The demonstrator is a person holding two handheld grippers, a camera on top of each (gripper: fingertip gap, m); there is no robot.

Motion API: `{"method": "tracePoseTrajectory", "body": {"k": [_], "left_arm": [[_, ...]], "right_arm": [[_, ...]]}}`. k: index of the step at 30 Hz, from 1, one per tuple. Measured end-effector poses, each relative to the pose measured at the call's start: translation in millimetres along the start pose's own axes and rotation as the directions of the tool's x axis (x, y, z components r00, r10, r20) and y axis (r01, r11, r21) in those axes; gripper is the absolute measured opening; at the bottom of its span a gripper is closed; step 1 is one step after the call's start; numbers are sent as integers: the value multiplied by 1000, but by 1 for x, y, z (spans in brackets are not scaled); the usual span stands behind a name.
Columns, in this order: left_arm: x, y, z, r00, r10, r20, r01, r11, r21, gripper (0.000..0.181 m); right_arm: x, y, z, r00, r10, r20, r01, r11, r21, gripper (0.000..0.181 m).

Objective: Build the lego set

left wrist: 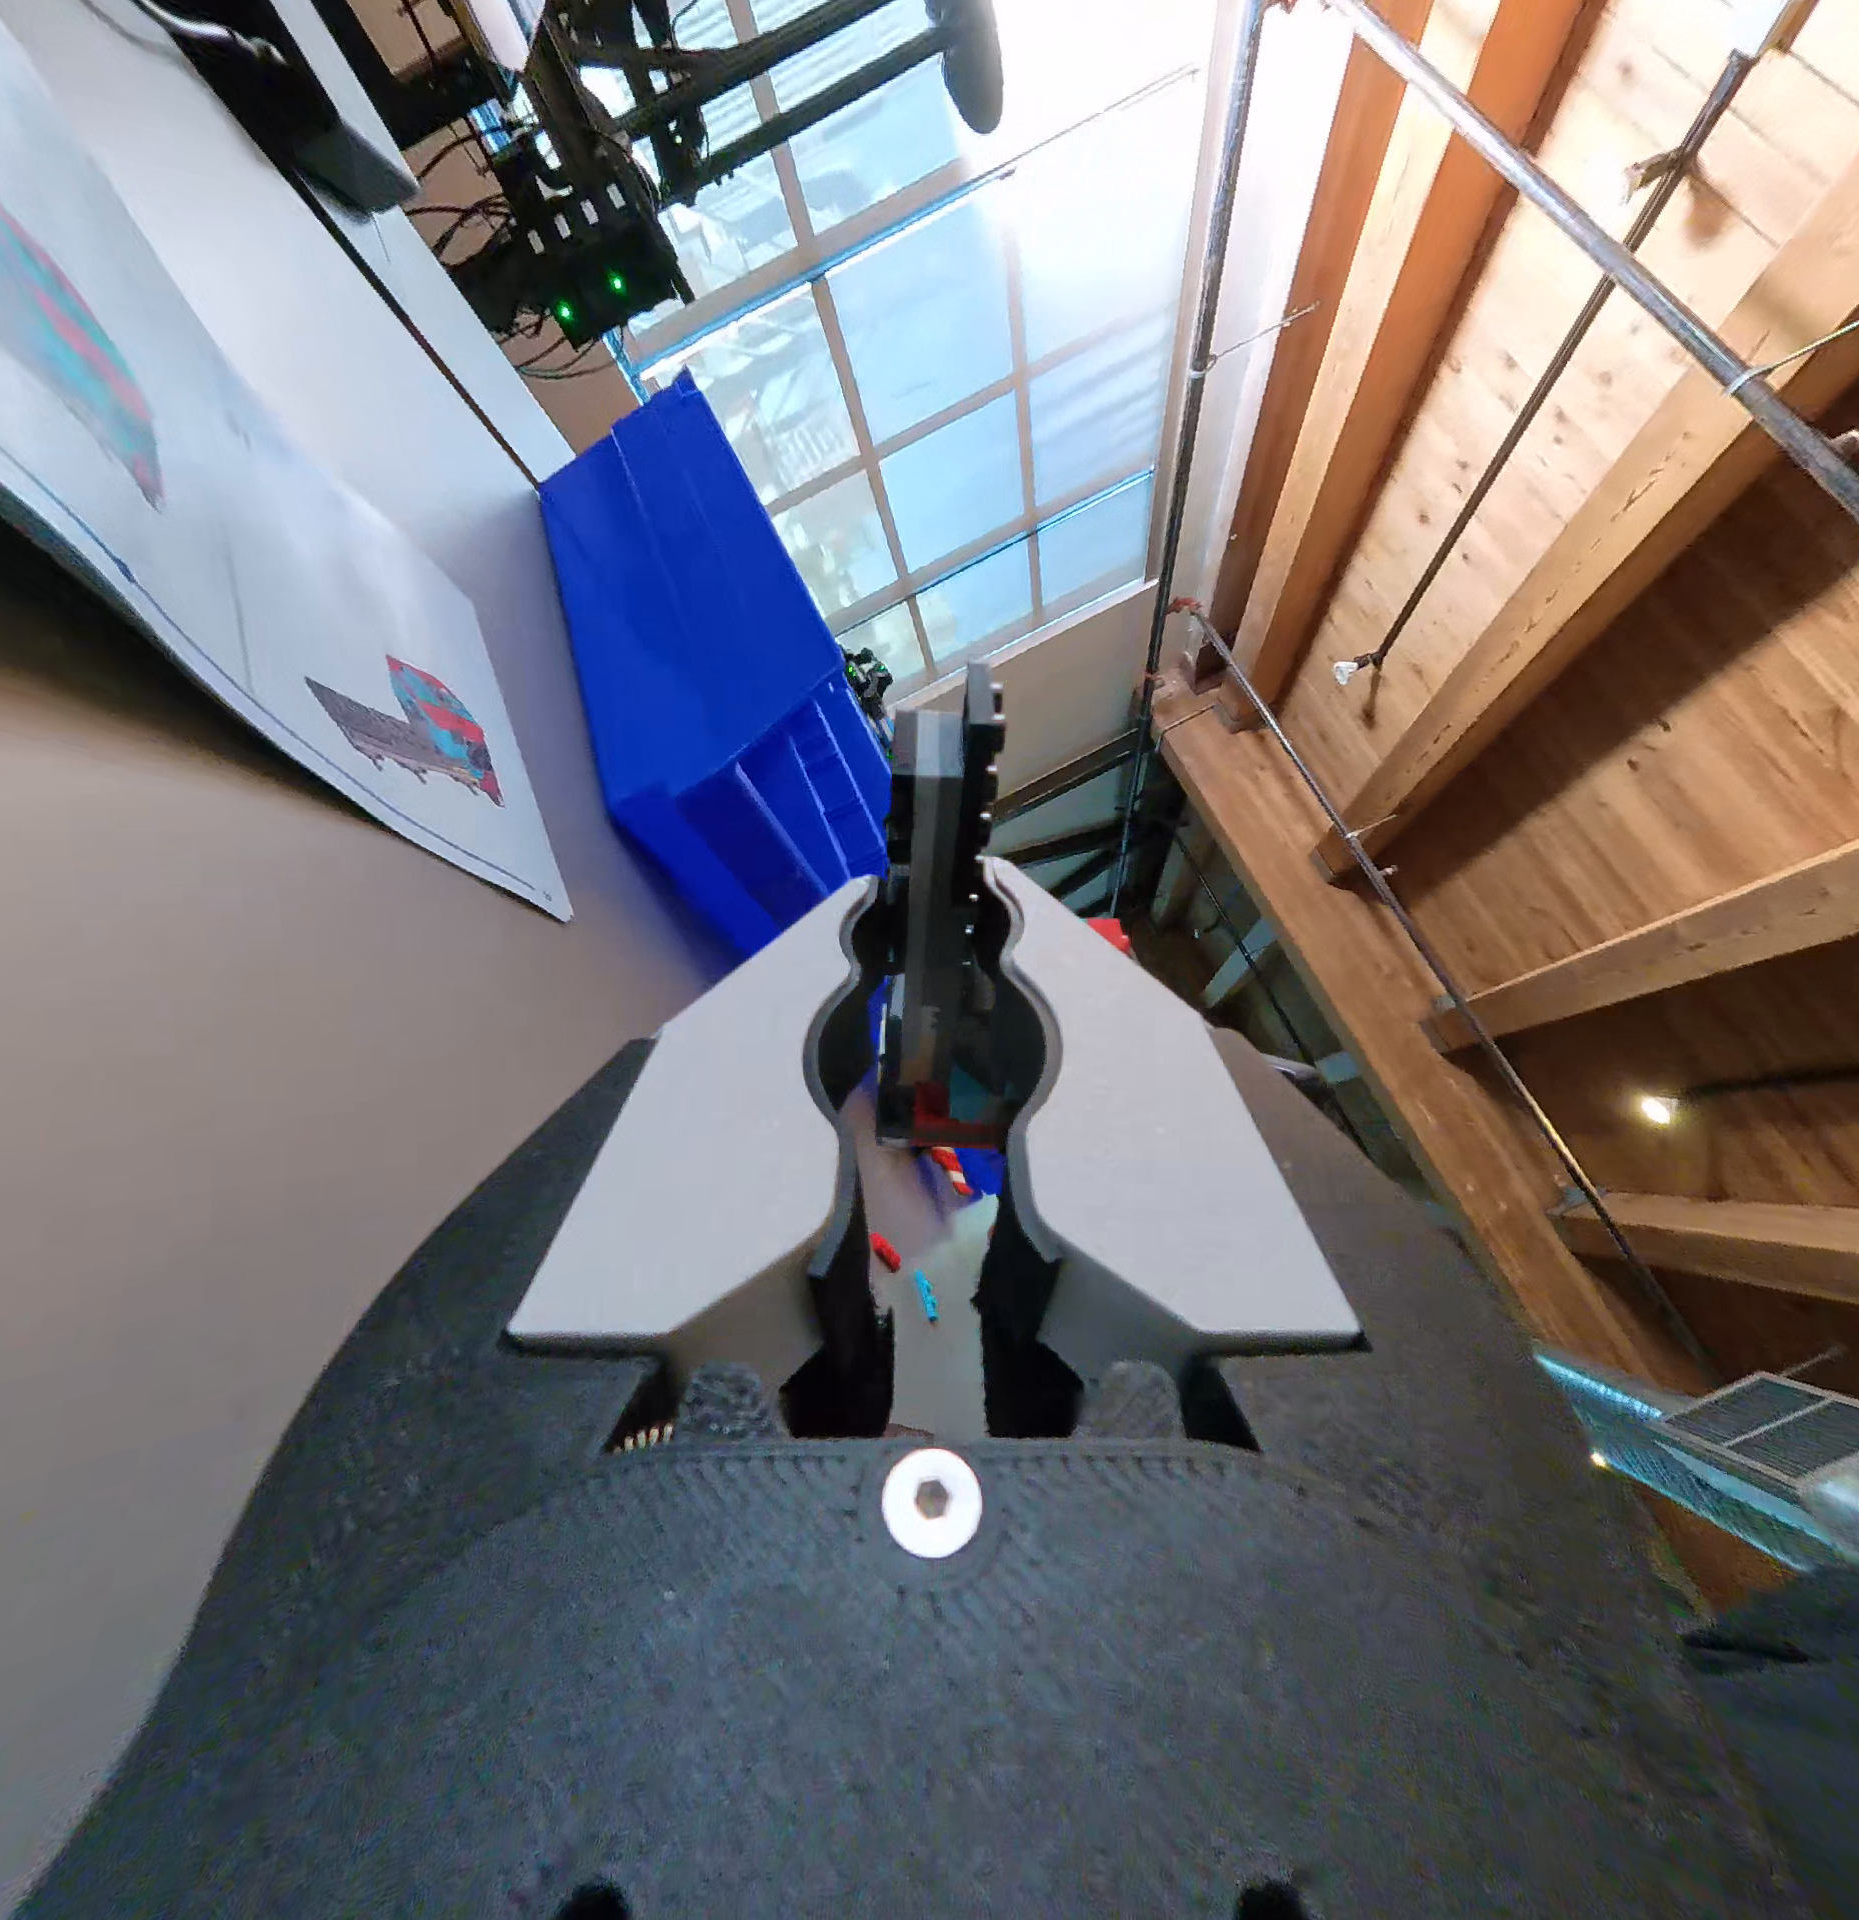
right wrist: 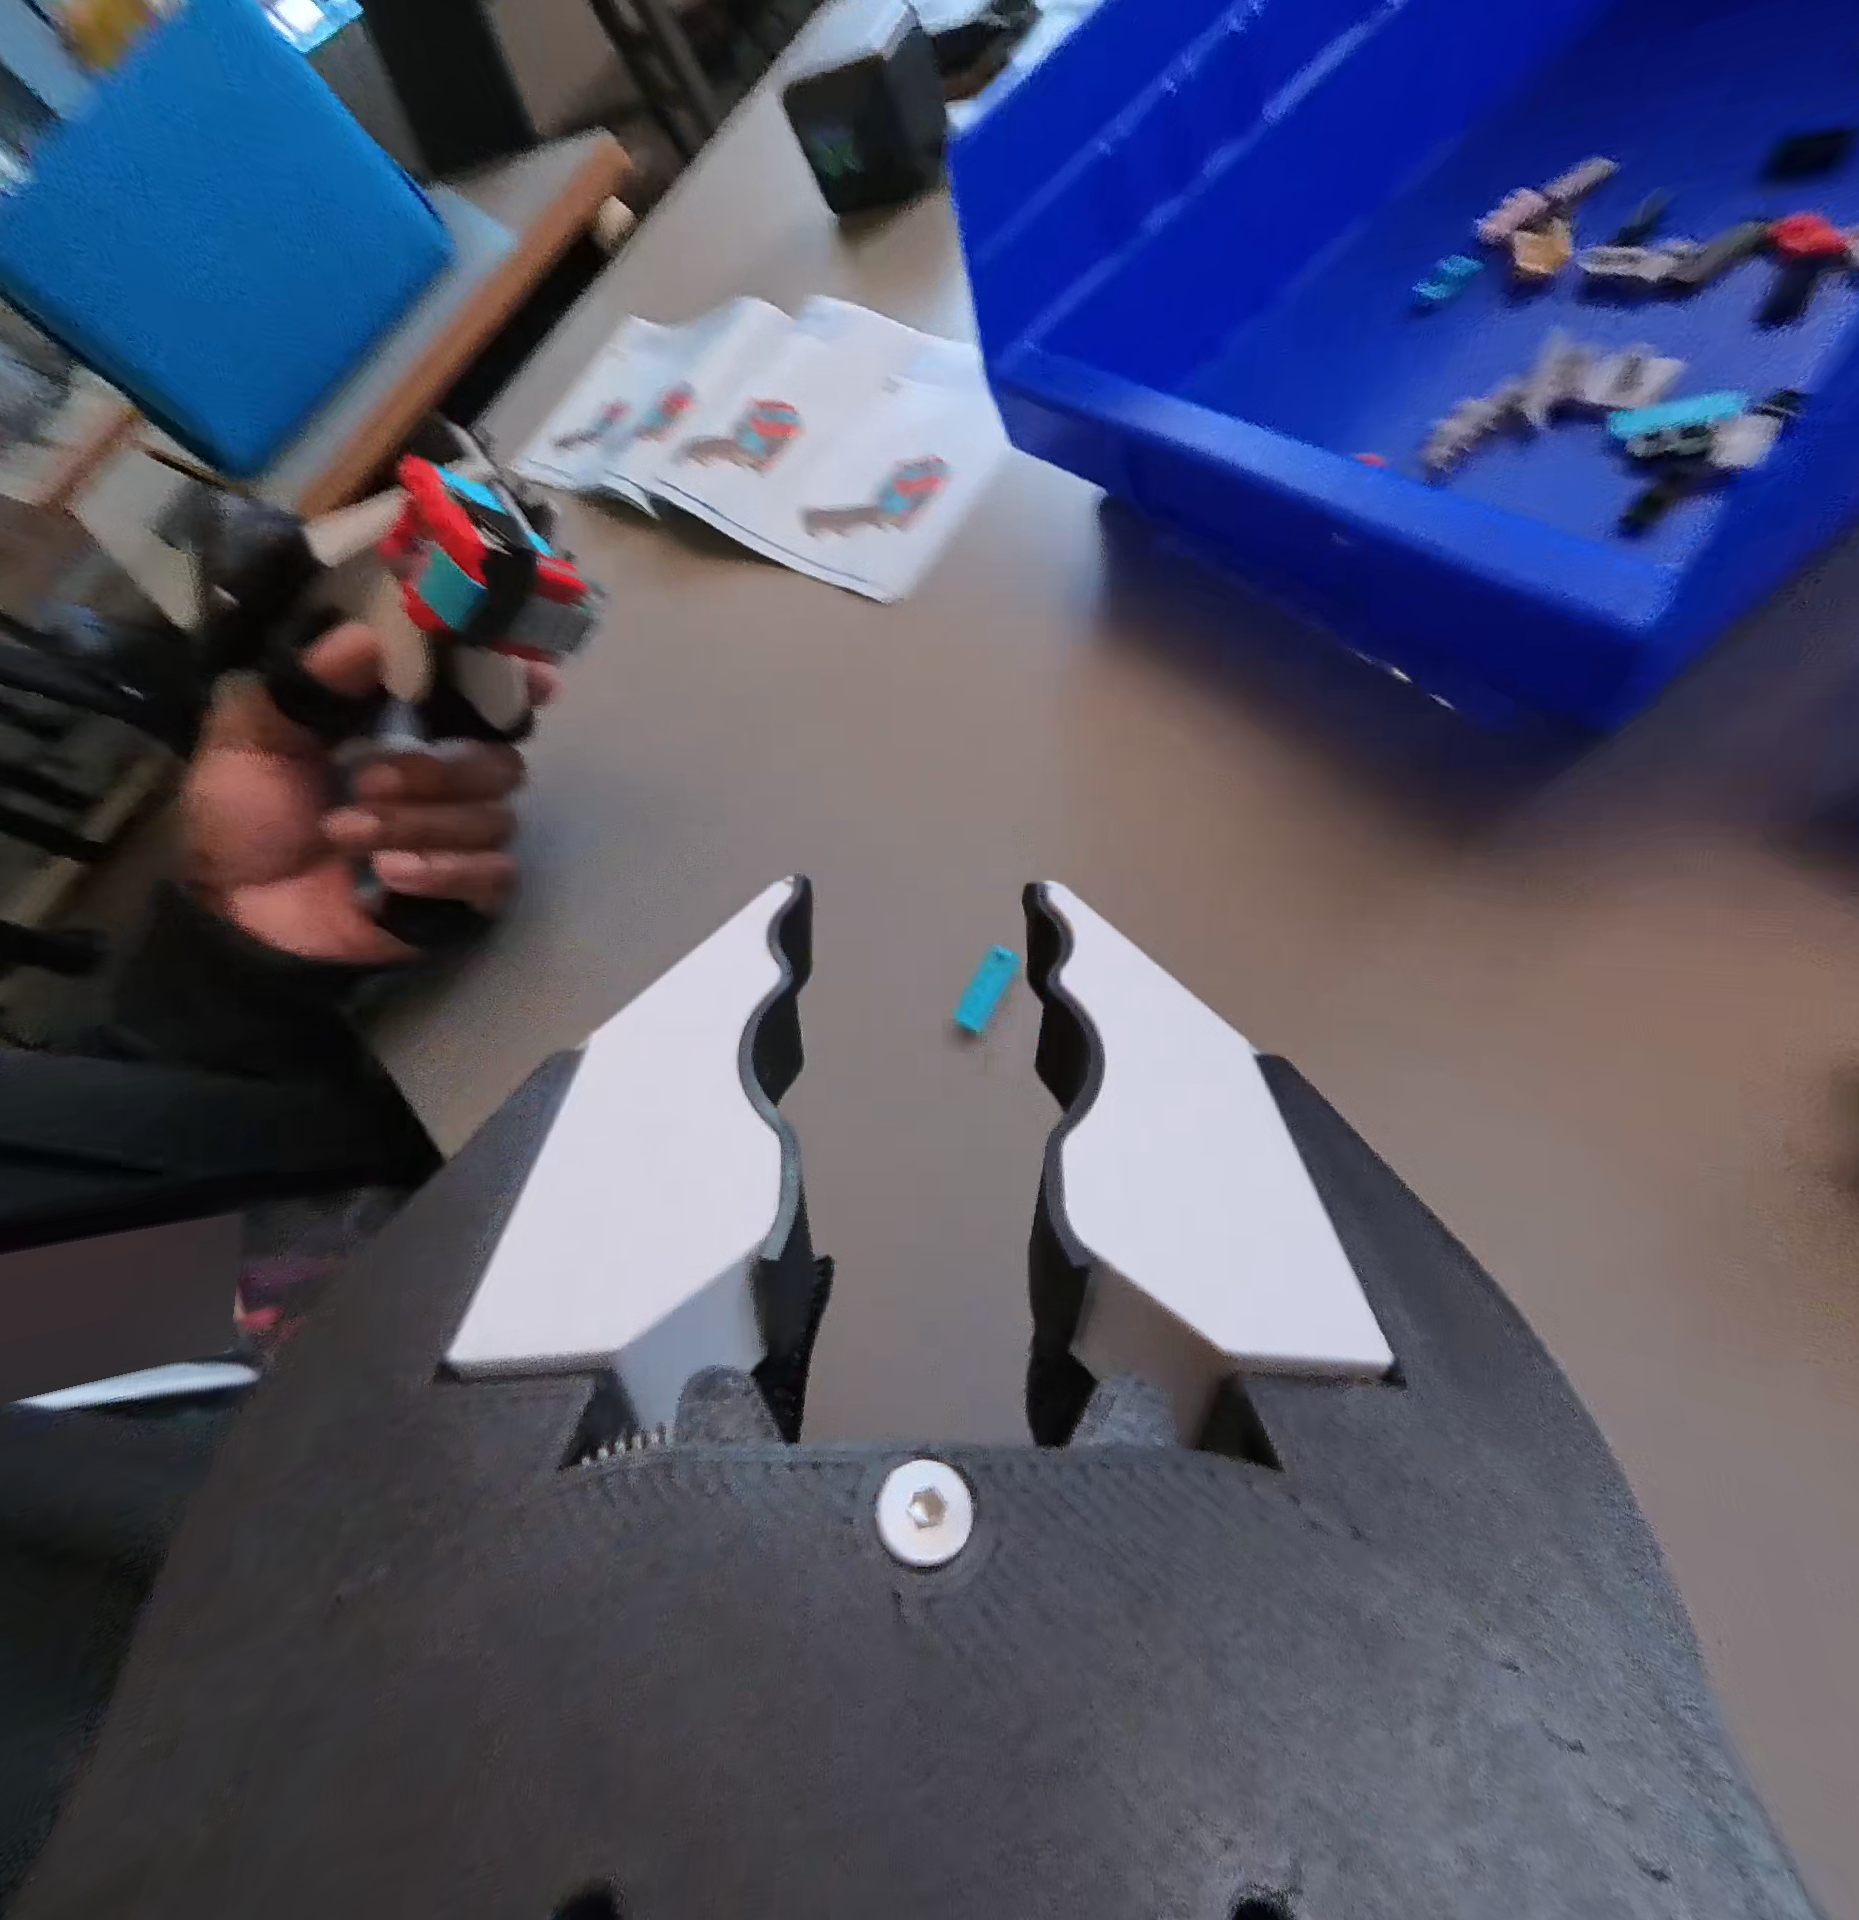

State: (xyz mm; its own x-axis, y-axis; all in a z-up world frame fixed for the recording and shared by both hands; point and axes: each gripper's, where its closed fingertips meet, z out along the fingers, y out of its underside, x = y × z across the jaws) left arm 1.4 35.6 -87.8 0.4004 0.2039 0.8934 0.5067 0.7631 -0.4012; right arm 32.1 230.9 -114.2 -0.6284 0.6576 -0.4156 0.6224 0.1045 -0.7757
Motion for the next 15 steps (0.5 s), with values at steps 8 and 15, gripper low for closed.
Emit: {"method": "tracePoseTrajectory", "body": {"k": [8, 15], "left_arm": [[1, 16, 8, 1000, -8, 4, 9, 998, -58, 16], [2, 17, 8, 1000, -7, -1, 7, 998, -61, 16]], "right_arm": [[2, 46, 17, 987, -112, -120, 93, 984, -154, 38], [21, 56, 35, 928, -232, -291, 173, 961, -215, 34]]}}
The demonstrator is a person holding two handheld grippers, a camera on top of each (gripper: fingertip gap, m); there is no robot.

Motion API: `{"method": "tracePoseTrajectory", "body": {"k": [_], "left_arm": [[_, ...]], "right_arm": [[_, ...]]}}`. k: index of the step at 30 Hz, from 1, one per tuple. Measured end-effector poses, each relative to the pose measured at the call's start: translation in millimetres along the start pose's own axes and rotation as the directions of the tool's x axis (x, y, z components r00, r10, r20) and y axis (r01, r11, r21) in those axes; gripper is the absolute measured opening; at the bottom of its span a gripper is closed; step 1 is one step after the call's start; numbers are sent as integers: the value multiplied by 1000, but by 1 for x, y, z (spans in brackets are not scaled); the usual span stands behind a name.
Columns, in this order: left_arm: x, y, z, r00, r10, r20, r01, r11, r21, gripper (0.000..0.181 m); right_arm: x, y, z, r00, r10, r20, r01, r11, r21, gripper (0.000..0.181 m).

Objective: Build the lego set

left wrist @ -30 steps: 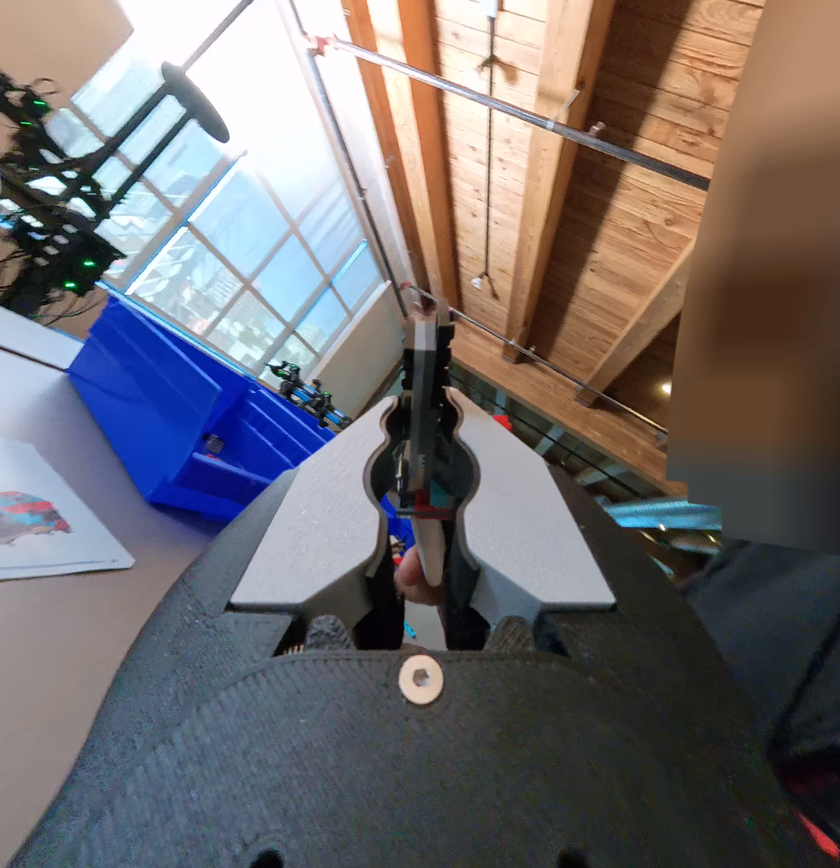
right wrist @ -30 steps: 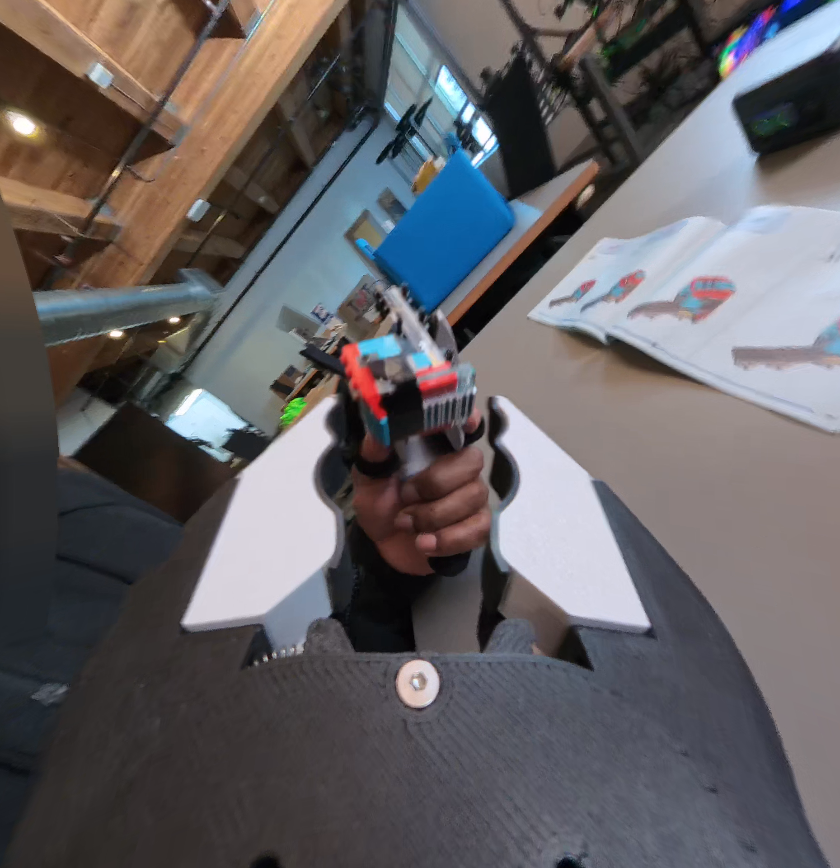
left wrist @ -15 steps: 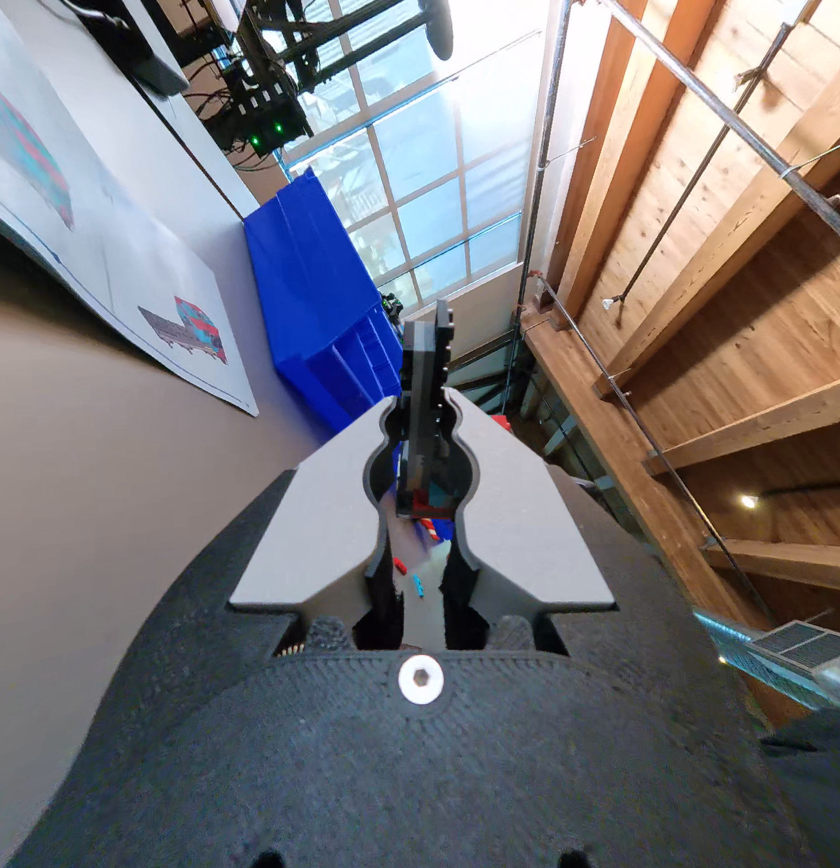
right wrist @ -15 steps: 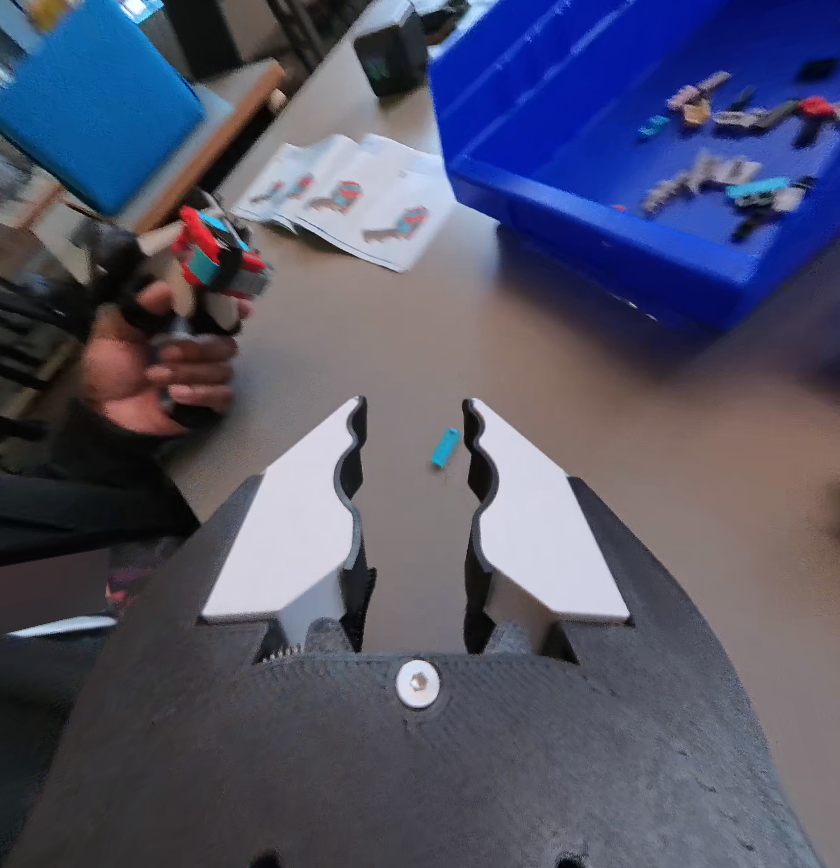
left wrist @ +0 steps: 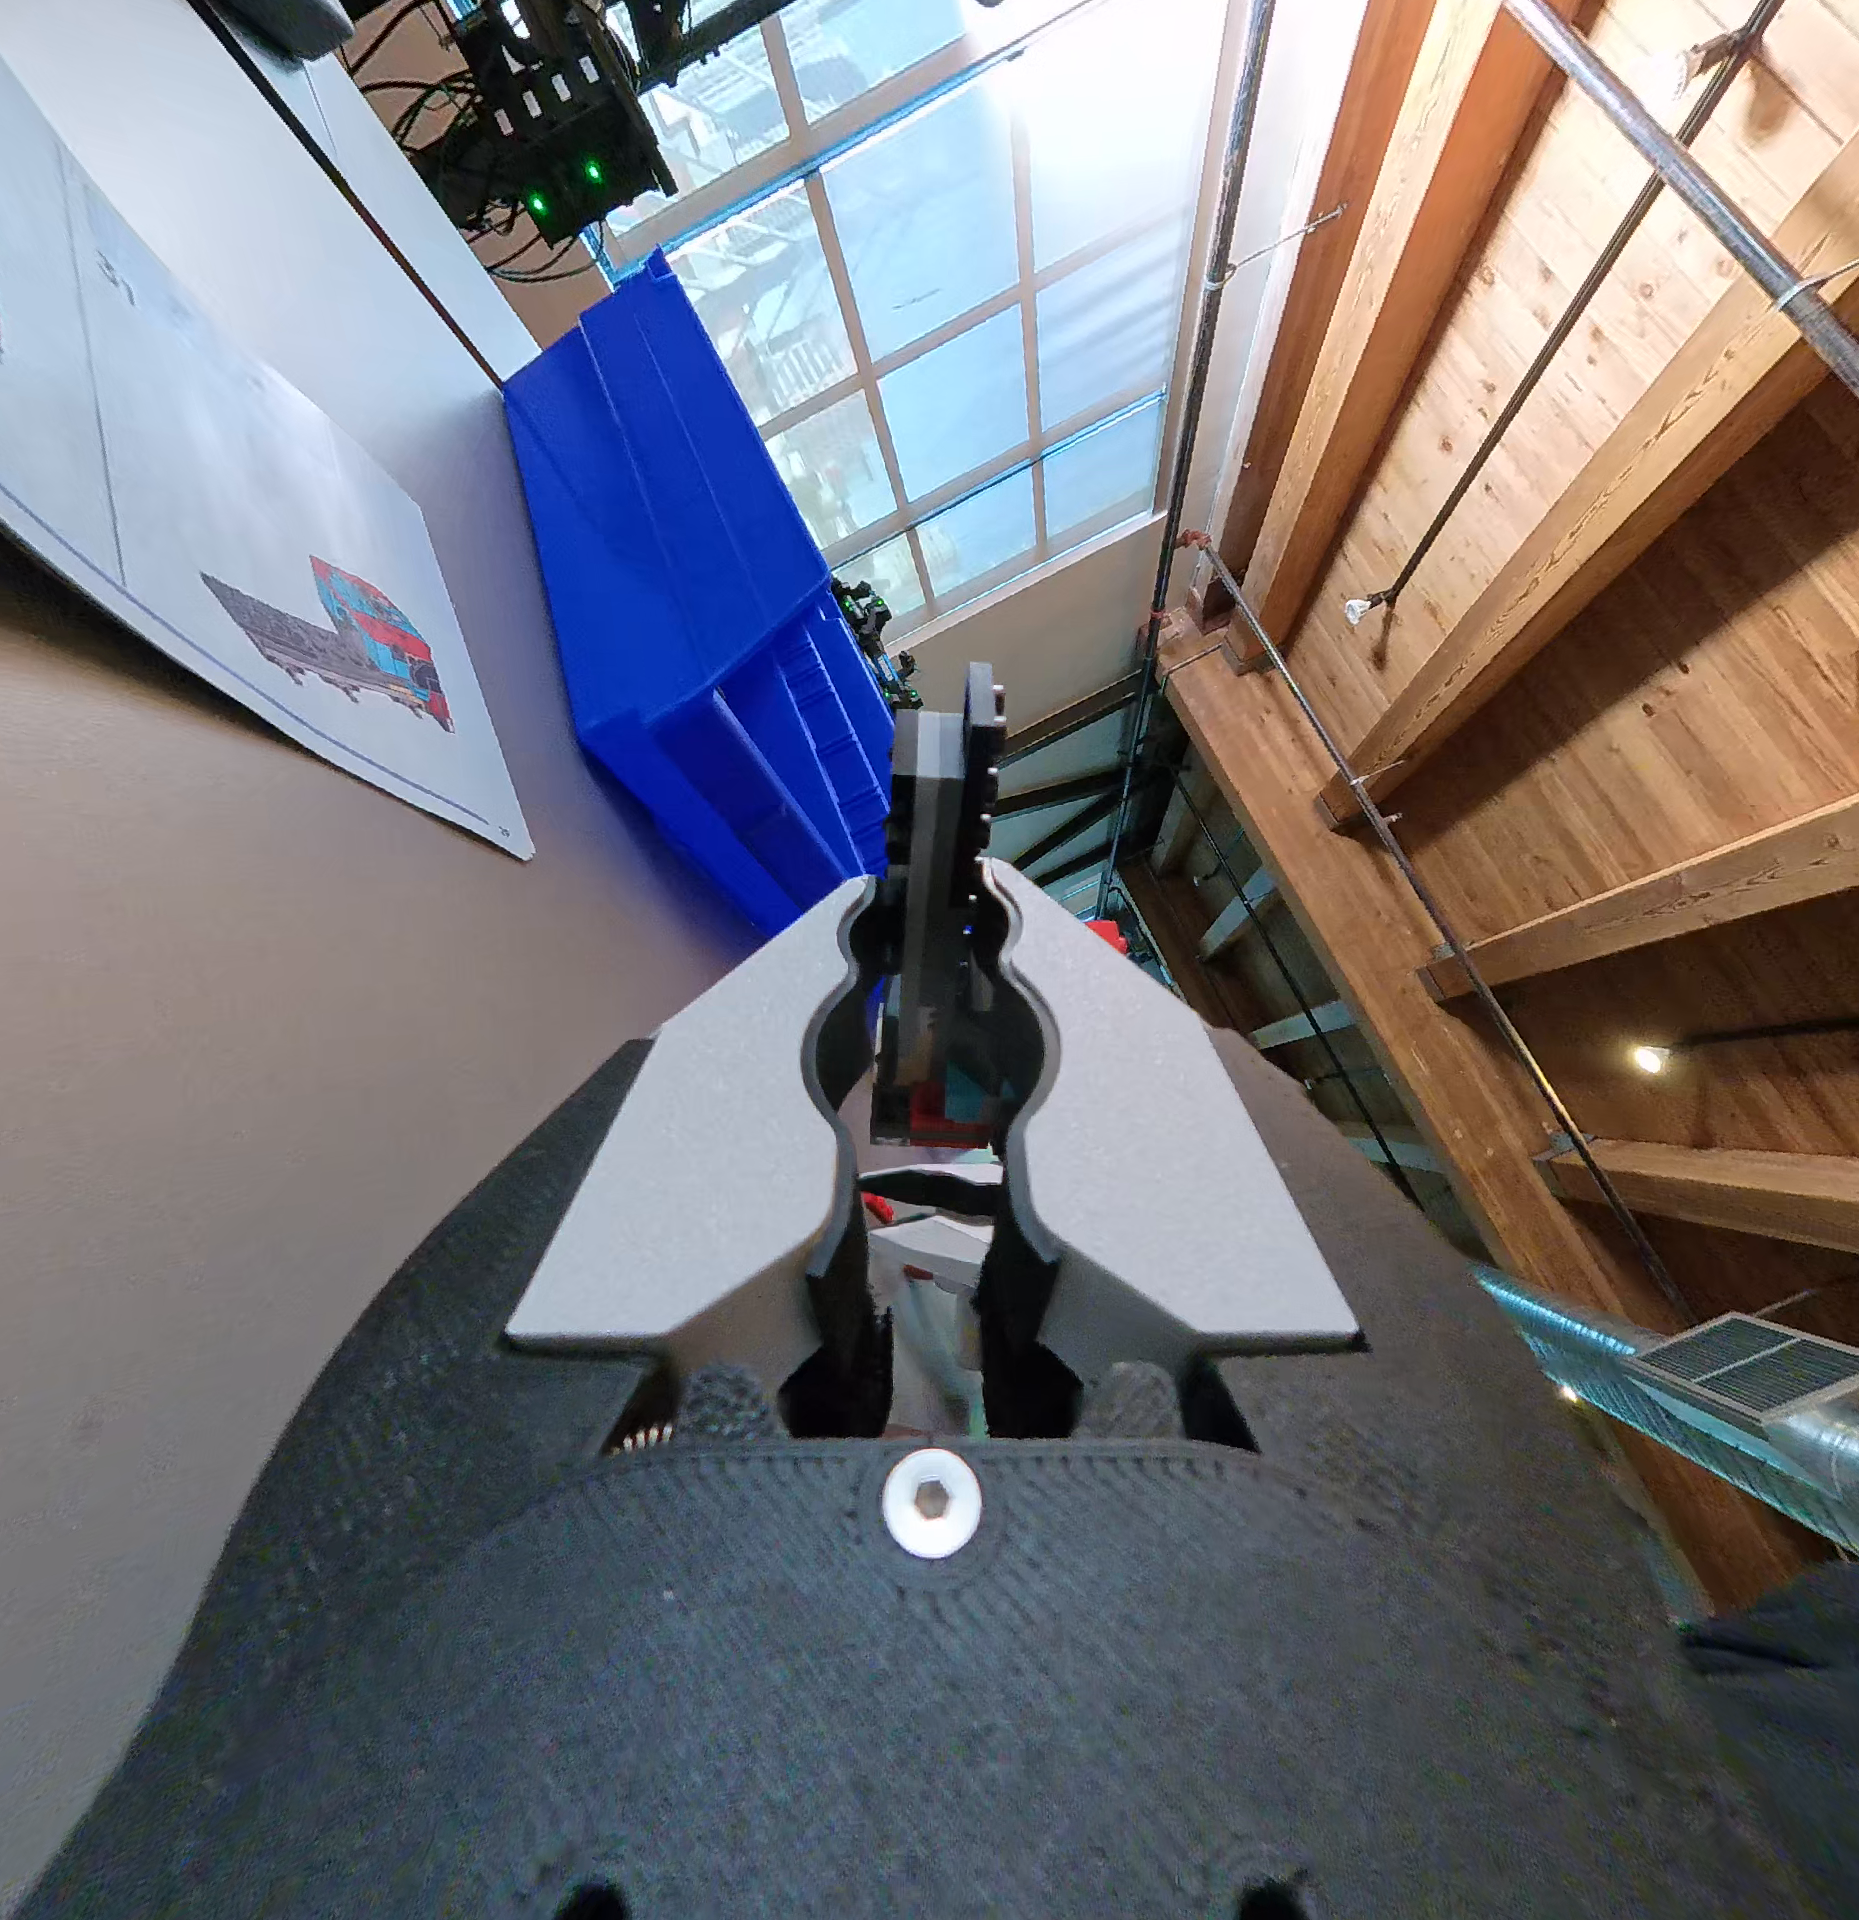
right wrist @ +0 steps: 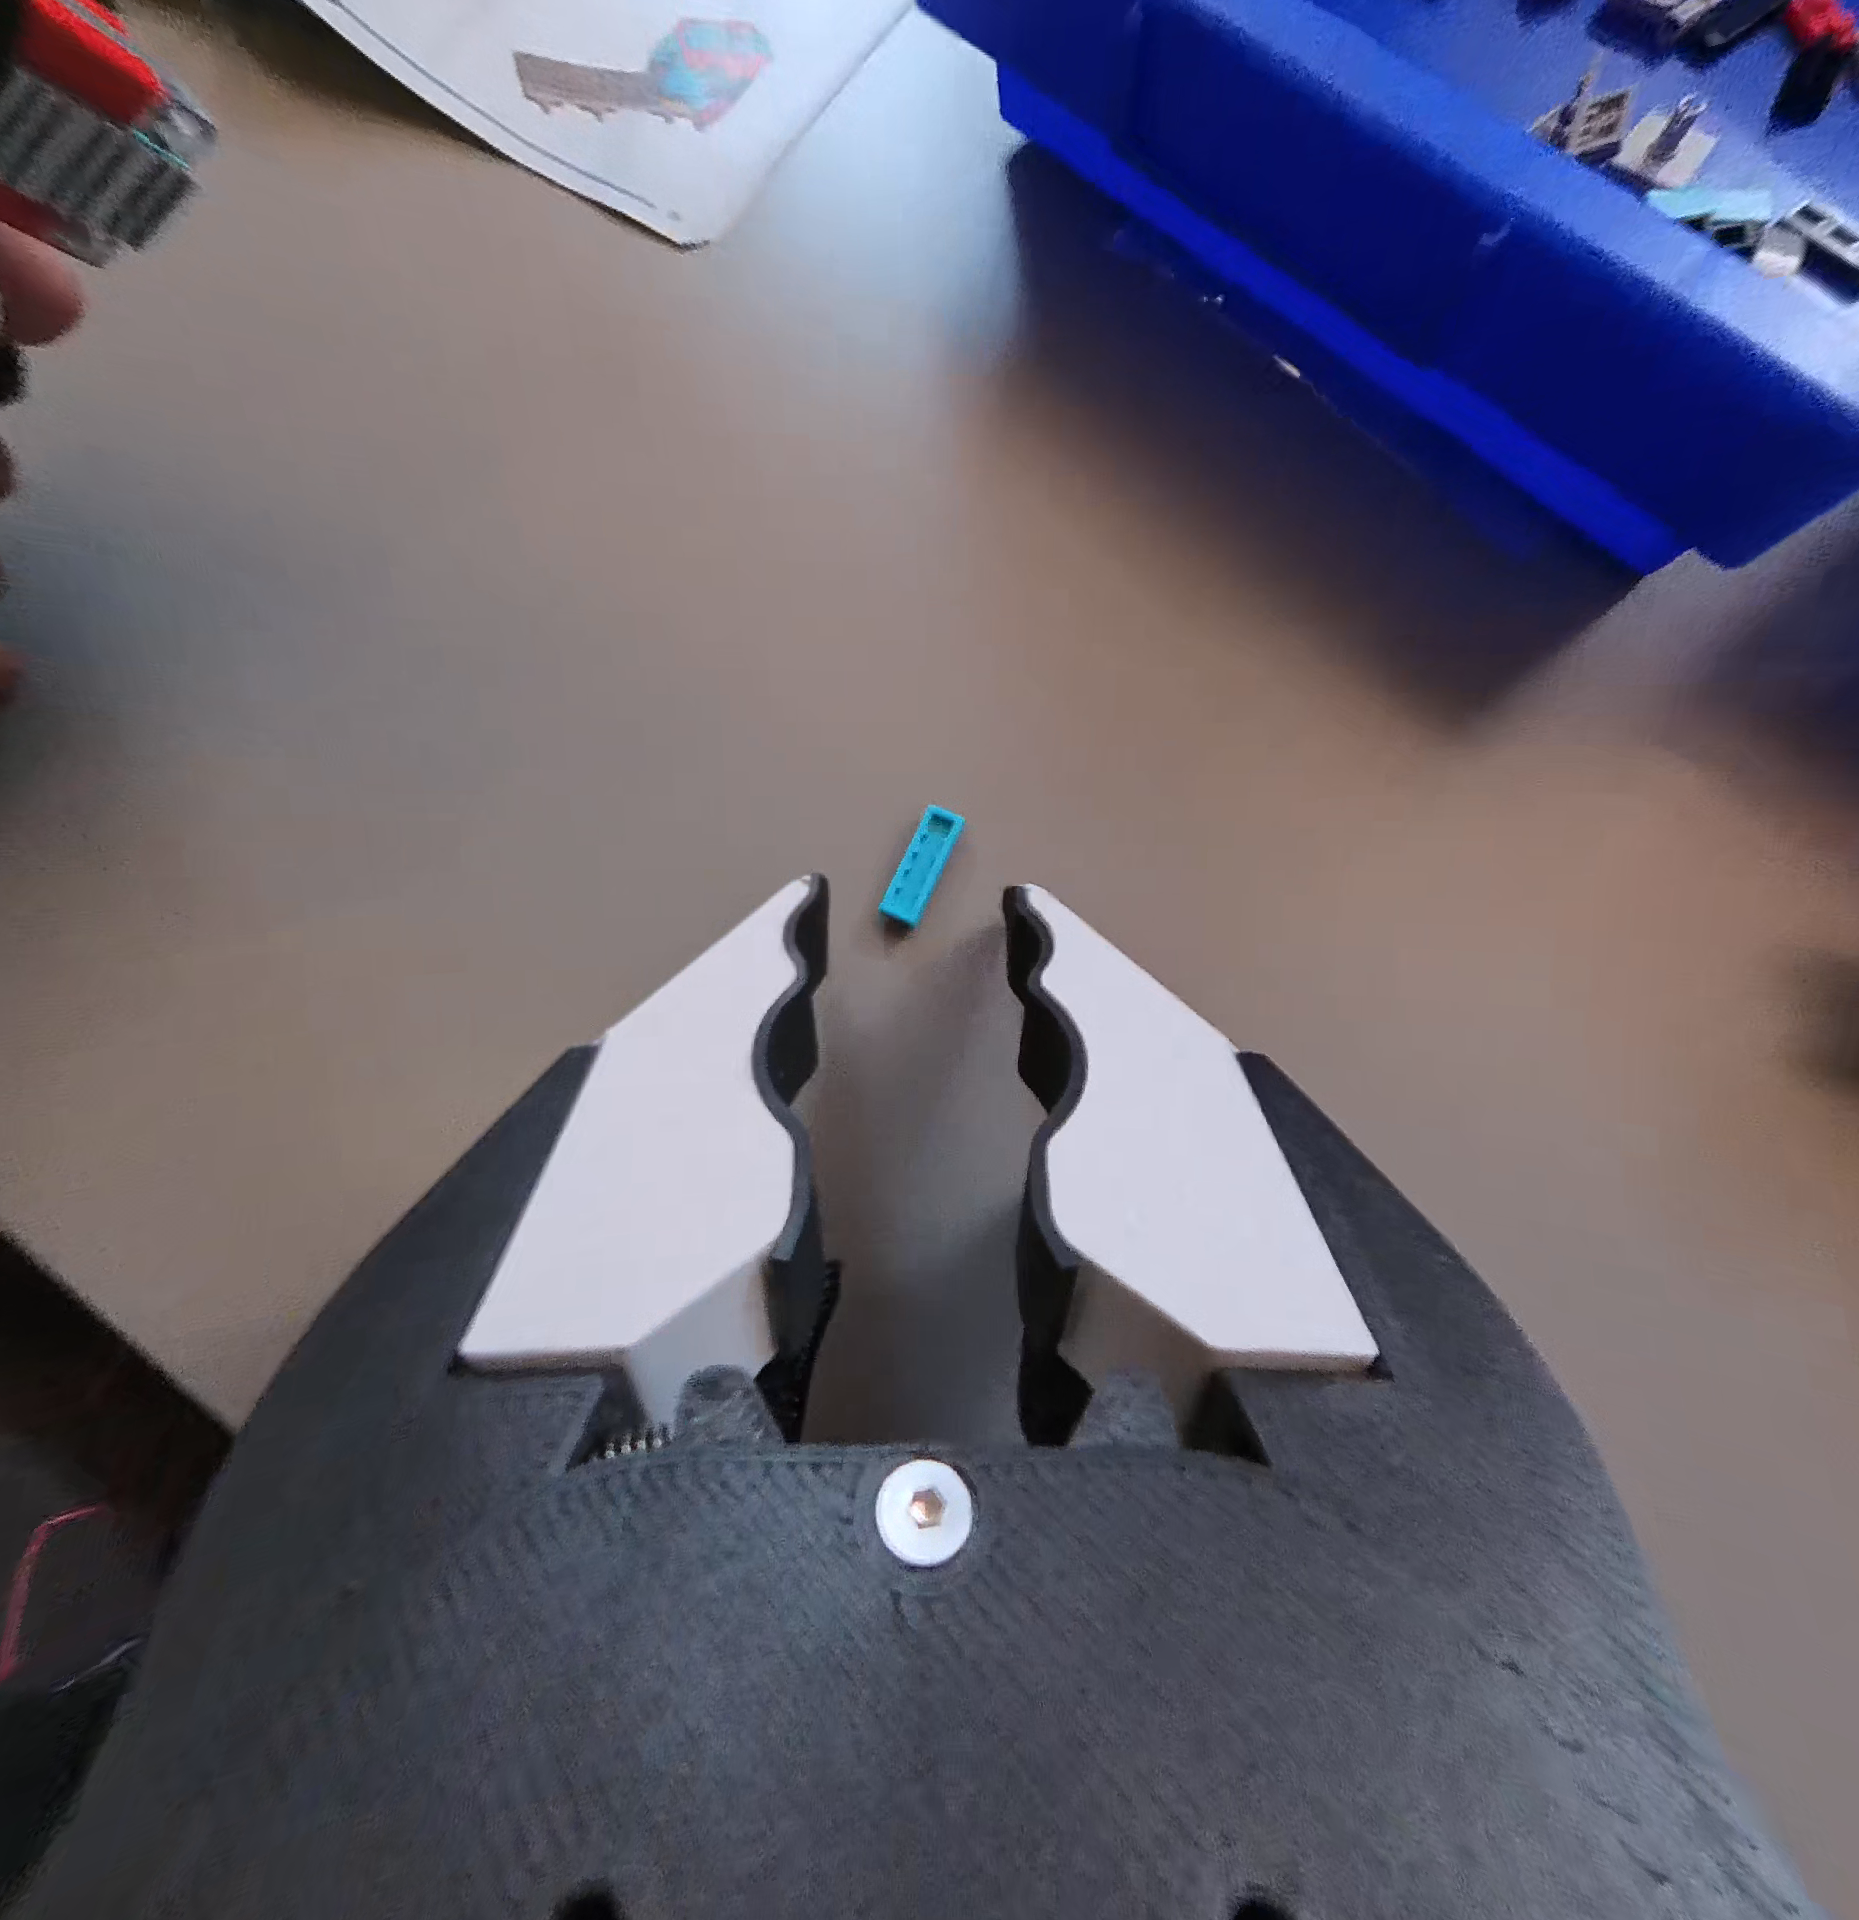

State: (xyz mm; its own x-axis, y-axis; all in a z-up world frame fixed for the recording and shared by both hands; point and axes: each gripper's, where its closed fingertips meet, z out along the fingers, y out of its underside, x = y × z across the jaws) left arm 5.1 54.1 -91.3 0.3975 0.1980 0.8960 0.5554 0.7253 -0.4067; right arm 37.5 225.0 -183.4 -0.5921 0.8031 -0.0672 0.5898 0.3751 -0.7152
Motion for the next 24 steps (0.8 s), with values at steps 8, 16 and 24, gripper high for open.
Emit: {"method": "tracePoseTrajectory", "body": {"k": [8, 16, 24], "left_arm": [[0, -3, -2, 999, -31, -16, 31, 999, 11, 16], [0, -2, -4, 997, -71, -32, 71, 997, 4, 16], [-2, -7, -9, 995, -91, -33, 92, 996, 19, 16]], "right_arm": [[2, -4, 5, 995, -102, -6, 101, 994, -29, 7], [-49, -50, -20, 940, -68, 335, 53, 997, 54, 8], [-55, -61, -16, 937, -48, 346, 11, 994, 108, 21]]}}
